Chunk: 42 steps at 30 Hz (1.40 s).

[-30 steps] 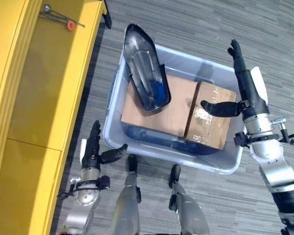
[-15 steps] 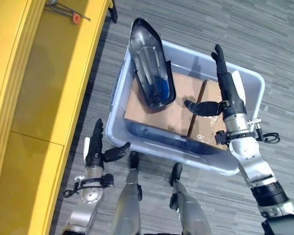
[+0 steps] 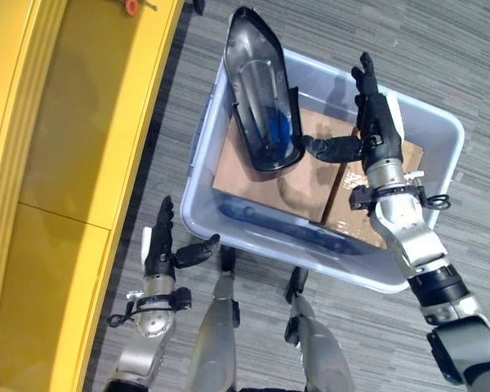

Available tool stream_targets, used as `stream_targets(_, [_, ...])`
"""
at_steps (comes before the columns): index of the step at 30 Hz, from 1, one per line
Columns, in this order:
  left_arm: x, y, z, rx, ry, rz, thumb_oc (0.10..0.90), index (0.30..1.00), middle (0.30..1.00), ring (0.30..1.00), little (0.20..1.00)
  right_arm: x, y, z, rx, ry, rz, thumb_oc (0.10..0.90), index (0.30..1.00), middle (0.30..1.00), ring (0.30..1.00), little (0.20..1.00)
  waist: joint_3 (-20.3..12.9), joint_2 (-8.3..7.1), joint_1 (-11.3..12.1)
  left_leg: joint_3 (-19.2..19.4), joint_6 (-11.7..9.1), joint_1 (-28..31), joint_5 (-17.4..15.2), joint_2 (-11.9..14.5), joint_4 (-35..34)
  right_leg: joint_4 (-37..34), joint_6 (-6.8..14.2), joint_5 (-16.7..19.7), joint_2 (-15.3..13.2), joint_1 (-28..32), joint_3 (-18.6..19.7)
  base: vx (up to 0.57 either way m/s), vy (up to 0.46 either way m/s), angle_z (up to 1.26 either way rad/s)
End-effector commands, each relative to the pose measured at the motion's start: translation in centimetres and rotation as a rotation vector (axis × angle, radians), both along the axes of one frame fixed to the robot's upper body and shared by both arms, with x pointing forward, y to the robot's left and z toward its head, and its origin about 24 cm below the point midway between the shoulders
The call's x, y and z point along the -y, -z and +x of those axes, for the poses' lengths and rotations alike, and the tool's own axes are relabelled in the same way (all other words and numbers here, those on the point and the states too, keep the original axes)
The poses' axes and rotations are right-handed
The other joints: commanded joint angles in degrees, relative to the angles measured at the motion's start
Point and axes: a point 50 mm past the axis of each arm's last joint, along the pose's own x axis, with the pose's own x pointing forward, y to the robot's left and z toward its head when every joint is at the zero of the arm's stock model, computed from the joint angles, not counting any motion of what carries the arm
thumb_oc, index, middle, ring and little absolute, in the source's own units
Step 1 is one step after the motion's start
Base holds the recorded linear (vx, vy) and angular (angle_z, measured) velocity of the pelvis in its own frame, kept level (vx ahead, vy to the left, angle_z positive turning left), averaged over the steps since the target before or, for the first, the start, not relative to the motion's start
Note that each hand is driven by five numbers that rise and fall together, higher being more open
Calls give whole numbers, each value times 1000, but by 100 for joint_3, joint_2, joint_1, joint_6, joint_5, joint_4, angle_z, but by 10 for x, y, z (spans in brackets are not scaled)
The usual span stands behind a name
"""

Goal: Move parts from the plastic box to the shelf.

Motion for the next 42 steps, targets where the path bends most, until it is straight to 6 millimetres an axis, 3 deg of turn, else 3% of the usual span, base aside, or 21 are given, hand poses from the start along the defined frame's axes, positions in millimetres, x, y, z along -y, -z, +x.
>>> stream_targets(1, [-8, -33, -2, 168, -27, -9, 900, 1000, 1000, 1000, 1000, -12, -63, -12, 233, -135, 125, 900, 1000, 1000, 1000, 1000, -78, -263, -27, 32, -327, 367, -245, 543, 68, 95, 160, 195, -502, -40, -59, 27, -1, 6])
stream_targets(15, [-3, -39, 3, 190, -21, -25, 900, 1000, 1000, 1000, 1000, -33, -64, 4, 143, -210, 205, 900, 1000, 1000, 1000, 1000, -78, -308, 38, -75, -274, 136, -350, 491, 140, 133, 153, 134, -502, -192, -95, 26, 1, 3])
stream_targets(23, [-3, -41, 3, 202, -17, -29, 900, 1000, 1000, 1000, 1000, -34, -80, 15, 148, -166, 138, 900, 1000, 1000, 1000, 1000, -78, -331, 98, -104, -266, 13, -366, 472, 148, 149, 153, 130, -497, -285, -117, 0, 0, 0])
stream_targets(27, [-3, -44, 4, 216, -11, -32, 900, 1000, 1000, 1000, 1000, -26, -99, 23, 165, -107, 107, 900, 1000, 1000, 1000, 1000, -78, -336, 130, -137, -267, -90, -365, 460, 151, 151, 156, 132, -493, -366, -126, 10, -1, 2])
stream_targets(42, [-1, -45, 3, 228, 24, -53, 900, 1000, 1000, 1000, 1000, 5, -127, 39, 128, 11, 101, 900, 1000, 1000, 1000, 1000, -78, -286, 203, -251, -249, -455, -382, 415, 208, 197, 195, 113, -506, -619, -166, 5, 0, 1])
